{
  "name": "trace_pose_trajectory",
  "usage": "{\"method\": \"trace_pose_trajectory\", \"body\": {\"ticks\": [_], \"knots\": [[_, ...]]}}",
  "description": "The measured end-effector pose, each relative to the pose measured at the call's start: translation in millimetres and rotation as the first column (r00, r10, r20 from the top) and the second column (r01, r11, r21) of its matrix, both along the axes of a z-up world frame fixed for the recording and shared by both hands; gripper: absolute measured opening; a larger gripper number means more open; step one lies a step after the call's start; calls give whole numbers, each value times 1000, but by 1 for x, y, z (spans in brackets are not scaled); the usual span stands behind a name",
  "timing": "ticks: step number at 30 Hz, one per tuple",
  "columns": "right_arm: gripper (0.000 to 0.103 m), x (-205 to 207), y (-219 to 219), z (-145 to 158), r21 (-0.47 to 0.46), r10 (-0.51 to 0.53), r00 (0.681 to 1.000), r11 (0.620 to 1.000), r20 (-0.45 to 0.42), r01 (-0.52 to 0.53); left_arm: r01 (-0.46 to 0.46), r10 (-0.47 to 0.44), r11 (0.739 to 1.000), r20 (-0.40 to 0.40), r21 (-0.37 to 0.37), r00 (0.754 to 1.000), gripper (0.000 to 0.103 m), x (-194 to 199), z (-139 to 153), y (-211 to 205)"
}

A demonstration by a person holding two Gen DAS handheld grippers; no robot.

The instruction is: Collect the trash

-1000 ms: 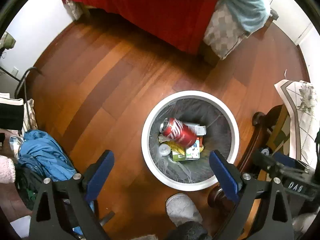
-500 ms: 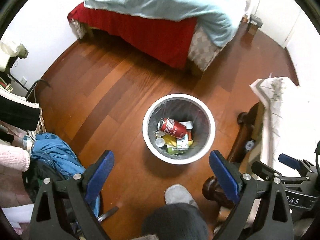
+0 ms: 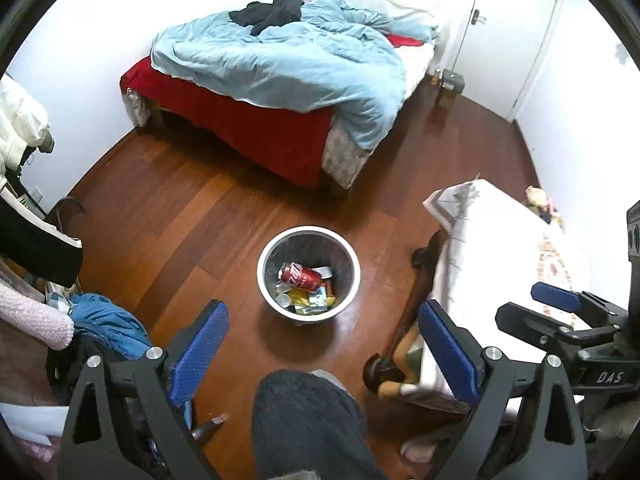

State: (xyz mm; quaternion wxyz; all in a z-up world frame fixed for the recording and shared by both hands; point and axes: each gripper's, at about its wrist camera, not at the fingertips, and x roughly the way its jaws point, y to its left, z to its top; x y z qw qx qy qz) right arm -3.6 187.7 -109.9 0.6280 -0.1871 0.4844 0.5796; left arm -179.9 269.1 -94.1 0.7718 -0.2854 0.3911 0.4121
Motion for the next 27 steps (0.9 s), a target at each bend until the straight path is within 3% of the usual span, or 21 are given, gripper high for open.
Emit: {"method": "trace_pose_trajectory", "body": {"ticks": [10,18,27], "knots": [[103,-18,-39,71,93,61,998,994,-33,-58,28,-28,1000,111,7,993,97,-22,51,-26],[103,-32,-48,97,126,103,994,987,-43,-97,45,-49,999,148,28,988,97,-34,77,-44],[103,-36,-52,102,125,104,993,987,-52,-97,44,-48,999,155,27,987,97,-39,79,-51]]}}
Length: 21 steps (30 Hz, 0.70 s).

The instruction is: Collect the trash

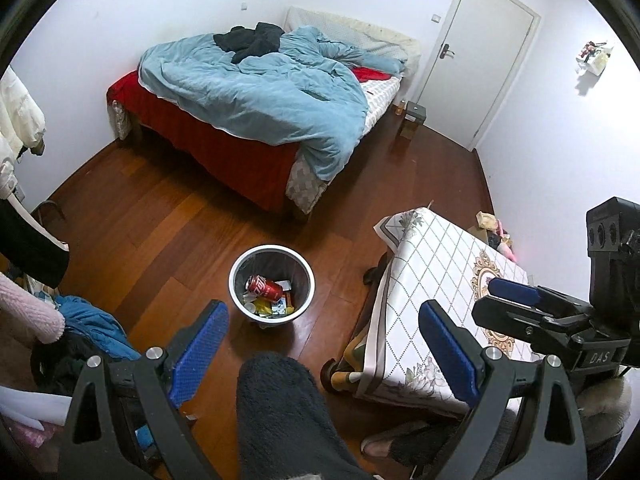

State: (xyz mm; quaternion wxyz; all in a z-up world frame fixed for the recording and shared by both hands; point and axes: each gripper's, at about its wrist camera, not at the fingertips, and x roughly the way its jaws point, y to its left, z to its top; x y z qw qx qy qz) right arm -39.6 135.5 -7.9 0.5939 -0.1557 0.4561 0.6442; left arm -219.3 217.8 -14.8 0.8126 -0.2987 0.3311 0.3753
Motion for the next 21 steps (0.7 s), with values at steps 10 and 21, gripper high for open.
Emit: {"method": "trace_pose_trajectory", "body": {"ticks": [10,21], "knots": [[103,7,0,-6,-9,-22,1000,1000,-8,22,0,0,1000,-12,0,1000,103,4,-2,2],[103,11,2,-7,-21,-31,1000,999,-5,30,23,-23,1000,0,-16,1000,103,9,-5,3]]}}
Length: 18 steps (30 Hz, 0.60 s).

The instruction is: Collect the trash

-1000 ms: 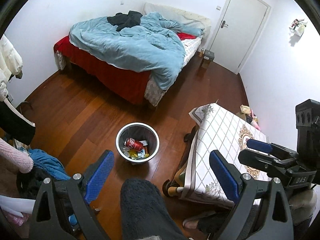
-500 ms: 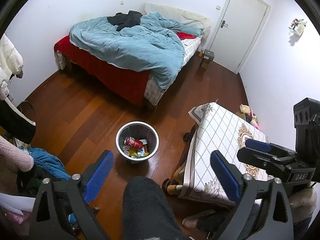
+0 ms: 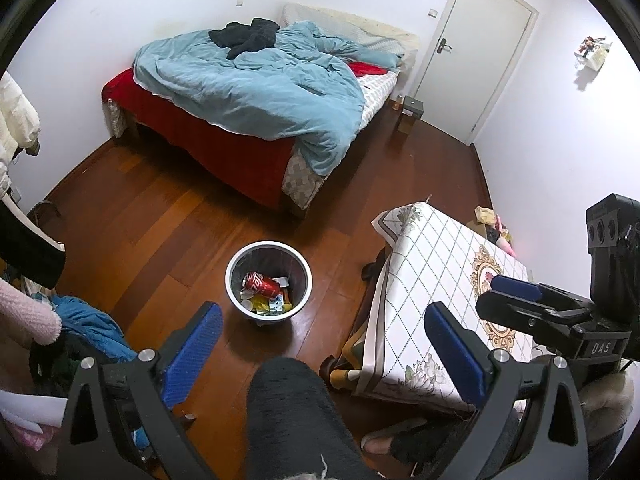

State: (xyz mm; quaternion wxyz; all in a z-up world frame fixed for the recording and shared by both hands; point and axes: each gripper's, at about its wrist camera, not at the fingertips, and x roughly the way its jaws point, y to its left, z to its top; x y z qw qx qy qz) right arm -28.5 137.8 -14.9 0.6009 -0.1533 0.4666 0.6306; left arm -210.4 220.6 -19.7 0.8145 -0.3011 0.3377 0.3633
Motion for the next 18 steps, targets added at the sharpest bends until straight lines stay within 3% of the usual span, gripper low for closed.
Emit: {"method": "trace_pose_trajectory", "body": {"ticks": [18], "knots": [[103,7,1,2,-4,-1,1000,1000,4,1,31,-31,999,24,-14,999,103,7,4,-1]]}}
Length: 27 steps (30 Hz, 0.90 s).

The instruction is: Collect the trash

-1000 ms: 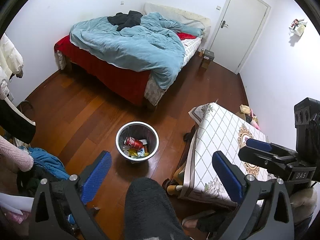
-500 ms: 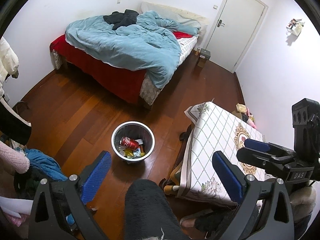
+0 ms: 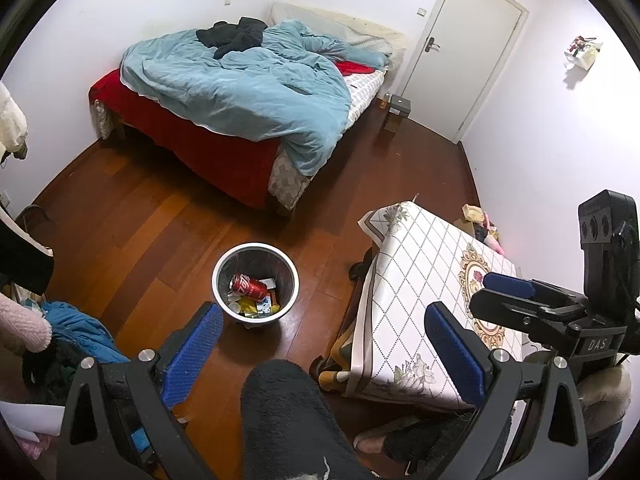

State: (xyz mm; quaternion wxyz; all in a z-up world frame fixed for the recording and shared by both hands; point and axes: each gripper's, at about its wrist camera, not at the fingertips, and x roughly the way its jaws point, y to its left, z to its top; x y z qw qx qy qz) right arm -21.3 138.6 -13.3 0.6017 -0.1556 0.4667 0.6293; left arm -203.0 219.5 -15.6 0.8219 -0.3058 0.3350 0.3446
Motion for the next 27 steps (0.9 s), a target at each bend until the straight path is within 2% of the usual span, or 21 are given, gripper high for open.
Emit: {"method": "trace_pose_trajectory", "body": {"ticks": [27], "knots": [[103,-14,10,3,-13,49,999,999,0,-49,-40,40,999,14,-13,999,103,-9,-2,-2]]}}
